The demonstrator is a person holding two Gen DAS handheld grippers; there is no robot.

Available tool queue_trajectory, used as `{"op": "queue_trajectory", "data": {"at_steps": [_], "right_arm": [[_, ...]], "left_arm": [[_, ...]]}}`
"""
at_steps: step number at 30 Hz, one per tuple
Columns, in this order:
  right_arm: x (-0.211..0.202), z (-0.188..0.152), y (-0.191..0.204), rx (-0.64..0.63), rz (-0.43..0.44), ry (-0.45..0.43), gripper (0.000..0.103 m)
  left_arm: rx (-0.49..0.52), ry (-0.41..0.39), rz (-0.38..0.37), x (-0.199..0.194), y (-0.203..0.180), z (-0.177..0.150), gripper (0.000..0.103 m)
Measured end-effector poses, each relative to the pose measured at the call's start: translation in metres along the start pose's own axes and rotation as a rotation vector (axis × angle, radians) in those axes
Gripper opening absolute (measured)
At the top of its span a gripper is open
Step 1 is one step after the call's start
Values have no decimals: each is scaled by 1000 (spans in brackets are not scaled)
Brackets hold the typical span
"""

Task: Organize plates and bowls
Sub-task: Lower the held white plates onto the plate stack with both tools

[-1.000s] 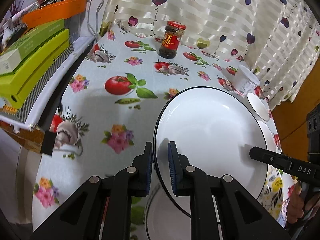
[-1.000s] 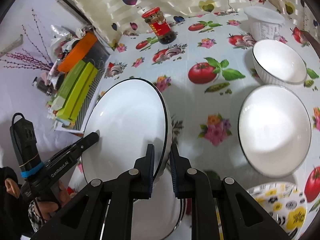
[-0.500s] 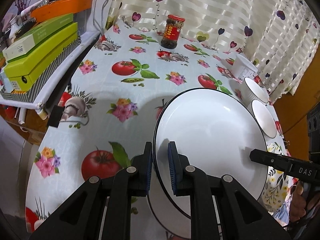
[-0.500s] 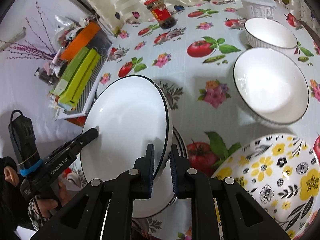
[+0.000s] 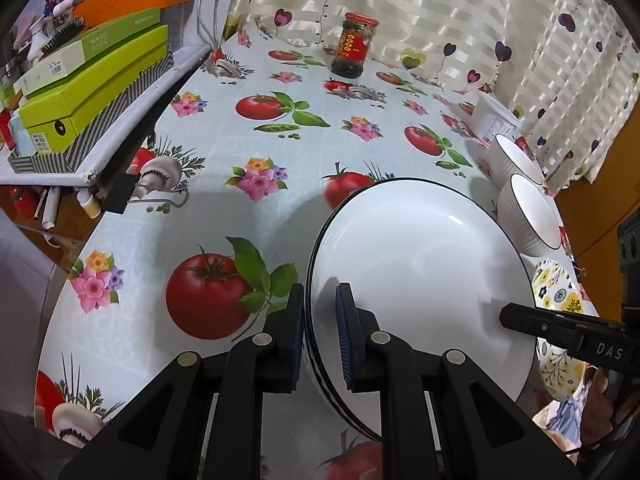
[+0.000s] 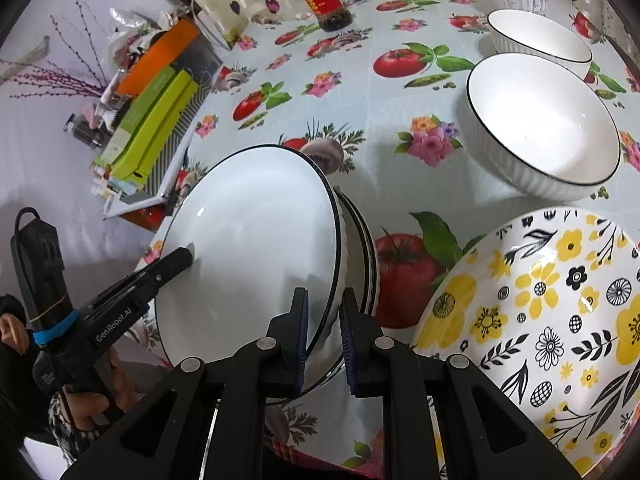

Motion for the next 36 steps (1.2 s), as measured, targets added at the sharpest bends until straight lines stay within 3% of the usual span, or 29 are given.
{"op": "queue_trajectory", "data": {"at_steps": [14,24,36], "right_arm": [[1,-6,9,-50,-74,-29,15],[2,-5,2,-42,-28,-43,18],[2,-9,13,-92,-91,-59,22]], "left_arm": [[7,12,44,4,-4,-3,17],[2,17,48,6,-4,-3,18],[0,16,45,6,-4,-3,19]]}}
Point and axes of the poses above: each gripper's, at about its wrist camera, not at the fingertips, and x roughly the way its jaws point, y to its left, z to its top, the point moved 1 cm from there along x, roughly the way its jaws point, and after that the axes turned 15 degrees about y, right-handed, at the moved point
